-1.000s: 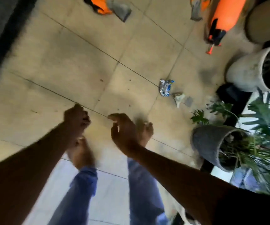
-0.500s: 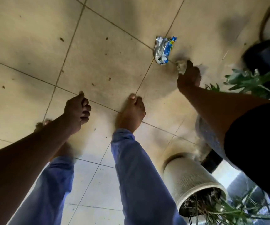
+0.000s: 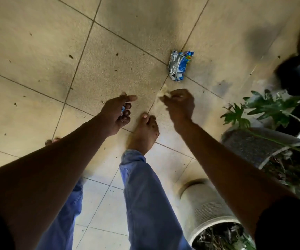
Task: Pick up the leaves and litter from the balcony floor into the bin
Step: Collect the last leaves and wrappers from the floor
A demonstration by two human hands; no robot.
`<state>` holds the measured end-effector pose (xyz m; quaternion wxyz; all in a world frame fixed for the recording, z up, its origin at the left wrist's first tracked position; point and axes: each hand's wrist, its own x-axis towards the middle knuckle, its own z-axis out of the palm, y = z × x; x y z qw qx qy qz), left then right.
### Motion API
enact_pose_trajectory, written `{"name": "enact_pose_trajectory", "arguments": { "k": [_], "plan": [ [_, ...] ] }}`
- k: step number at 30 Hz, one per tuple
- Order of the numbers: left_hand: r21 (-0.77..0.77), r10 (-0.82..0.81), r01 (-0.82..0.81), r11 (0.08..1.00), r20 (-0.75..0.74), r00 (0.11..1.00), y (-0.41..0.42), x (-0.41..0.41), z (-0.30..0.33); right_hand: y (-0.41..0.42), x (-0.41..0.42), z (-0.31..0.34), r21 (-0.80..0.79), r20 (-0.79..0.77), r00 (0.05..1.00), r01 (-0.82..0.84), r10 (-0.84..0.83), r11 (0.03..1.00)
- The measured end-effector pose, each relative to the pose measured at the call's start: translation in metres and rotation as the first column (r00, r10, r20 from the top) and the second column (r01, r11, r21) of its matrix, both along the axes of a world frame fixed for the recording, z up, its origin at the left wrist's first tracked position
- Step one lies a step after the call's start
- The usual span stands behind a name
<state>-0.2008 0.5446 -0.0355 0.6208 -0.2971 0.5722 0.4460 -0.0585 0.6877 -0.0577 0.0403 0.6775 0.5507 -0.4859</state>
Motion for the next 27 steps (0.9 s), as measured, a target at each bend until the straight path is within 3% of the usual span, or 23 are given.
{"name": "enact_pose_trajectory", "arguments": {
  "k": [3, 7, 9, 11, 14, 17, 19, 22, 27],
  "plan": [
    [-0.002, 0.03, -0.03, 1.0, 0.008, 1.0, 0.015, -0.001, 0.001, -0.041, -0.025, 0.023, -0.032, -0.122, 0.992, -0.026, 0.022, 0.999],
    [0.022, 0.098, -0.1, 0.995, 0.084, 0.992, 0.025, 0.008, 0.013, -0.087, -0.05, 0.052, 0.103, -0.14, 0.968, -0.197, 0.211, 0.975],
    [-0.045, 0.176, -0.174, 0.984, 0.064, 0.982, 0.02, 0.009, 0.013, -0.096, -0.056, 0.059, 0.091, -0.149, 0.927, -0.333, 0.343, 0.939],
    [-0.198, 0.12, -0.126, 0.972, -0.045, 0.992, 0.01, 0.004, 0.011, -0.094, -0.055, 0.063, 0.071, -0.24, 0.869, -0.428, 0.432, 0.901],
    [-0.32, 0.083, -0.113, 0.941, -0.106, 0.991, -0.006, -0.006, 0.004, -0.065, -0.045, 0.049, 0.278, -0.209, 0.908, -0.302, 0.364, 0.912],
    [-0.304, 0.072, -0.091, 0.948, -0.071, 0.995, -0.016, -0.017, 0.003, -0.001, -0.038, 0.019, 0.477, 0.052, 0.991, -0.133, 0.123, 0.869],
    [-0.256, 0.048, -0.051, 0.965, -0.021, 0.999, -0.025, -0.024, 0.002, 0.038, -0.036, -0.004, 0.416, 0.159, 0.987, -0.071, 0.005, 0.907],
    [-0.199, -0.046, 0.044, 0.979, -0.007, 0.999, -0.035, -0.029, -0.003, 0.073, -0.035, -0.04, 0.154, 0.177, 0.984, -0.024, -0.003, 0.988],
    [-0.247, -0.123, 0.106, 0.963, -0.056, 0.991, -0.037, -0.021, 0.005, 0.088, -0.053, -0.055, 0.067, 0.234, 0.916, -0.351, 0.327, 0.934]
  ]
}}
